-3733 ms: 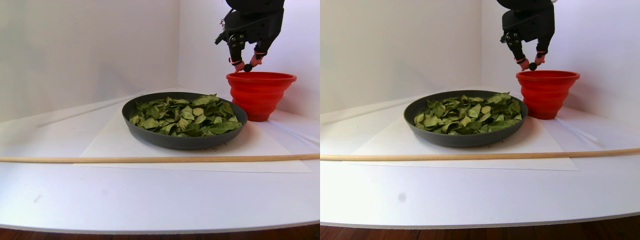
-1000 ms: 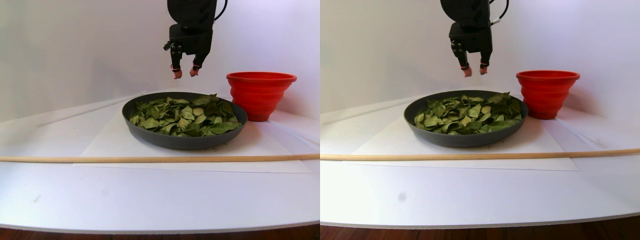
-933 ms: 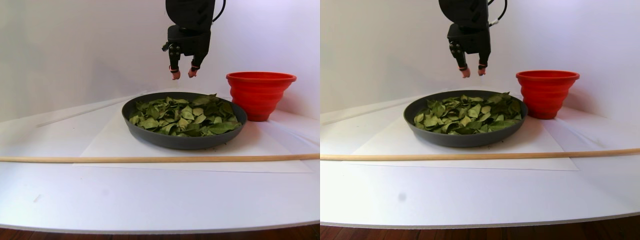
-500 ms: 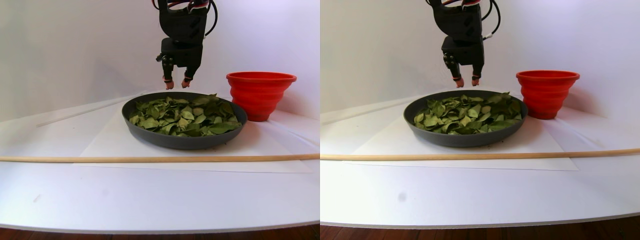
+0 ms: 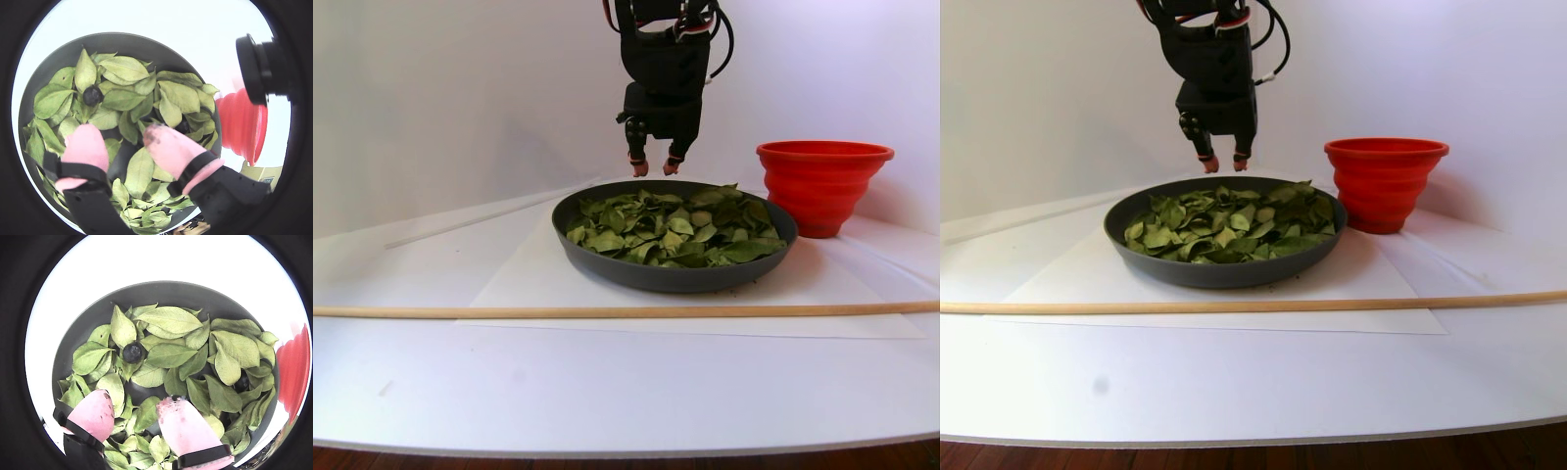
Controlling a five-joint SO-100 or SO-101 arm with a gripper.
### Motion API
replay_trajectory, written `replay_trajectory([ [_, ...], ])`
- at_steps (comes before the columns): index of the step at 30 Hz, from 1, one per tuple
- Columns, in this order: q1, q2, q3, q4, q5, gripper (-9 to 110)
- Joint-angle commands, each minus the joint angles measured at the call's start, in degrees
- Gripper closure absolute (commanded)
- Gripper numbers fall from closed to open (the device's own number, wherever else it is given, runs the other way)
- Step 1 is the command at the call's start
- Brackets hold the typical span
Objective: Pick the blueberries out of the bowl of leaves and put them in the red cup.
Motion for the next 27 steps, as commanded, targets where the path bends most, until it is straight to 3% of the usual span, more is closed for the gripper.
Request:
replay_trajectory([
  [1,-0.44,1.41,-3.87,-1.05,0.62,85],
  [27,0.18,-8.17,-10.9,-4.92,2.11,85],
])
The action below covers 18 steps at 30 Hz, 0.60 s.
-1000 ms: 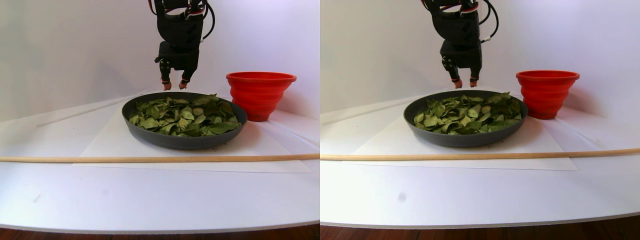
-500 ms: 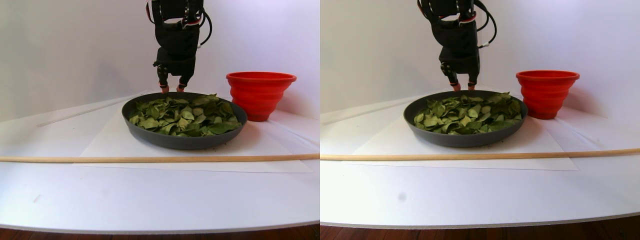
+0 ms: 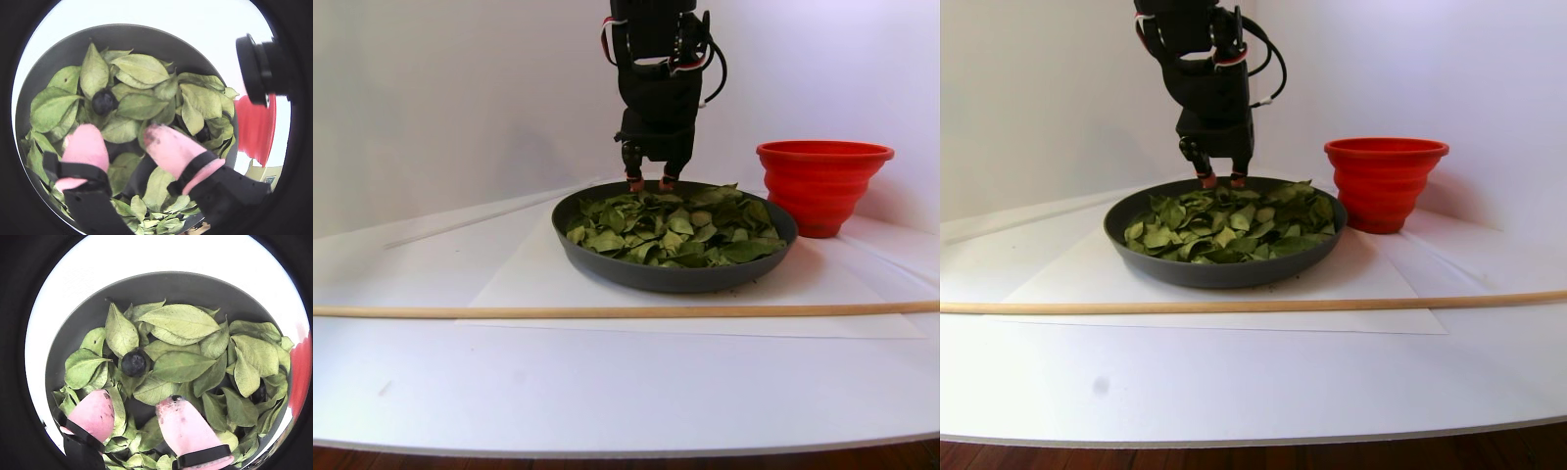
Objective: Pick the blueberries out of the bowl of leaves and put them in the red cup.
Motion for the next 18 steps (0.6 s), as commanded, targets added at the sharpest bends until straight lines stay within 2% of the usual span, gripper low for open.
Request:
replay_trajectory([
  [1,1.14,1.32,-4.13,-1.76,0.62,85],
  [18,0.97,-3.87,-10.11,-2.02,2.64,85],
])
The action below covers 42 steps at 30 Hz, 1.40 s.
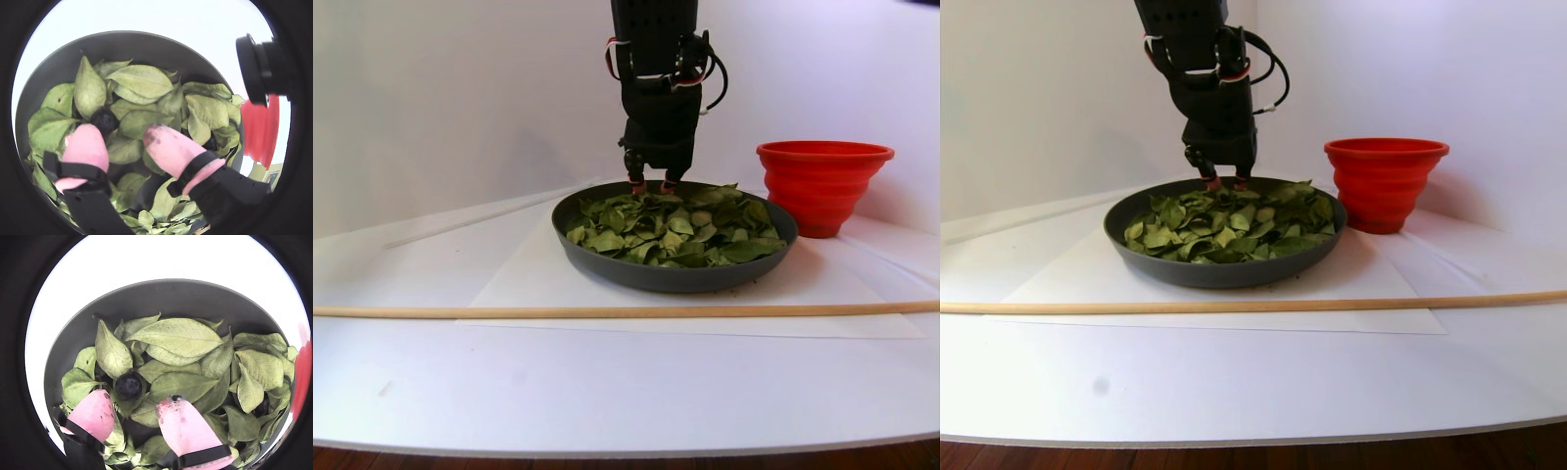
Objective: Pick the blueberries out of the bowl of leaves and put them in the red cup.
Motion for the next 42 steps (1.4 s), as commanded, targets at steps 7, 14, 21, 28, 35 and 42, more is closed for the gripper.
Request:
replay_trajectory([
  [7,0.35,0.09,-5.36,-1.41,0.97,85],
  [14,-0.18,-0.97,-5.98,-2.02,1.49,85],
  [21,-0.62,-2.11,-6.94,-2.64,1.67,85],
  [28,-1.05,-3.25,-7.38,-3.25,1.67,85],
  [35,-1.32,-4.31,-7.38,-4.04,1.58,85],
  [42,-0.97,-5.54,-7.65,-4.92,0.62,85],
])
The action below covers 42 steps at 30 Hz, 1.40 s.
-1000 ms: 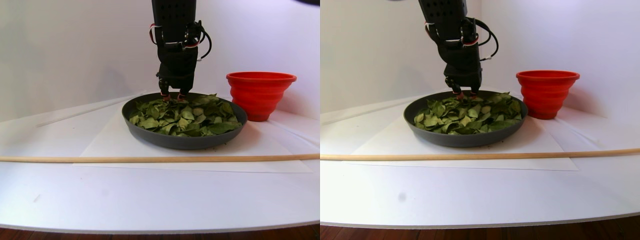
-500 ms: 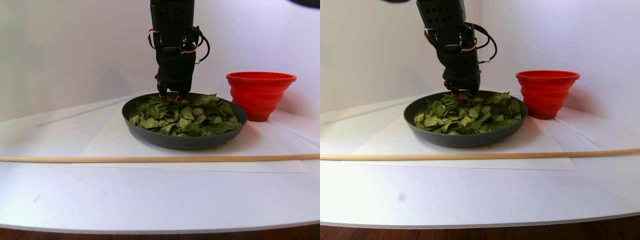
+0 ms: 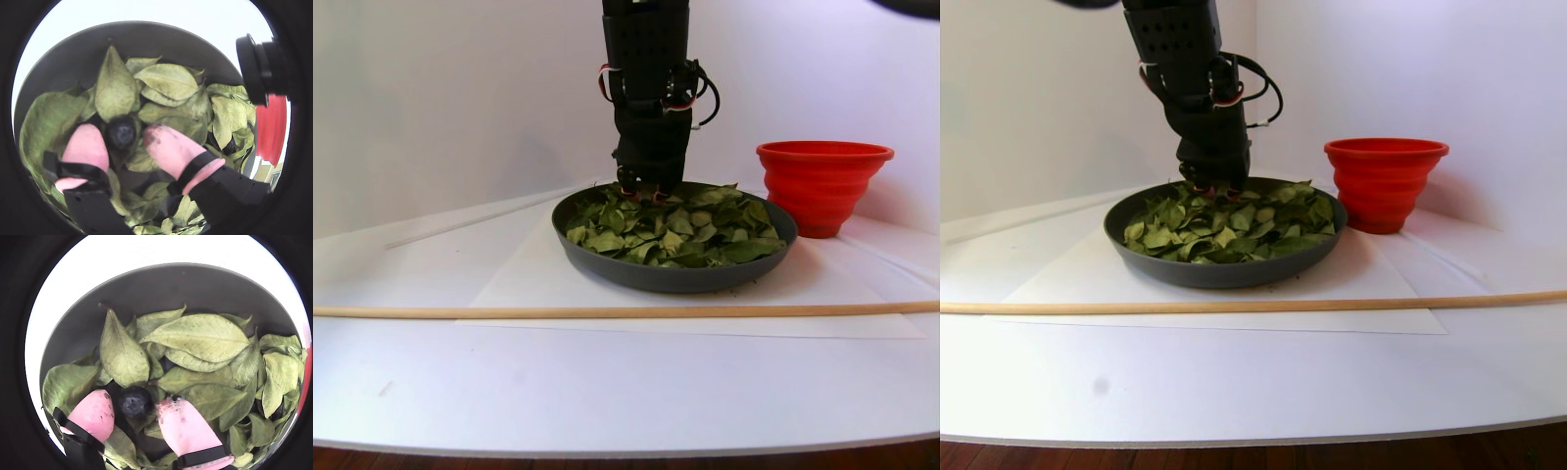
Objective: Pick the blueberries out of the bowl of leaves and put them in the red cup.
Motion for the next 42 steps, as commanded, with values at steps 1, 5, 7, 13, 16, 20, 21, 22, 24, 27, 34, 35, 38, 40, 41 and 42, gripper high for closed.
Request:
replay_trajectory([
  [1,0.44,1.05,-3.25,-0.97,-0.26,85],
  [5,0.7,0.35,-2.99,-1.49,-0.7,85],
  [7,0.79,0.18,-2.9,-1.58,-0.97,86],
  [13,1.05,-0.53,-2.72,-1.67,-1.85,89],
  [16,1.14,-0.79,-2.72,-1.76,-2.02,90],
  [20,1.23,-1.05,-2.37,-1.93,-2.37,91],
  [21,1.32,-1.05,-2.2,-2.02,-2.46,91],
  [22,1.32,-1.05,-2.11,-2.11,-2.46,91],
  [24,1.49,-1.05,-2.02,-2.2,-2.46,92],
  [27,1.67,-0.44,-1.93,-2.2,-2.37,92],
  [34,1.93,2.37,-0.88,-2.11,-2.9,92],
  [35,1.93,2.55,-0.7,-2.2,-3.08,92],
  [38,2.11,3.25,-0.53,-2.2,-3.43,92],
  [40,2.29,4.13,-0.09,-2.2,-3.43,92],
  [41,2.37,4.48,0.09,-2.11,-3.52,92],
  [42,2.37,4.83,0.35,-2.11,-3.52,92],
])
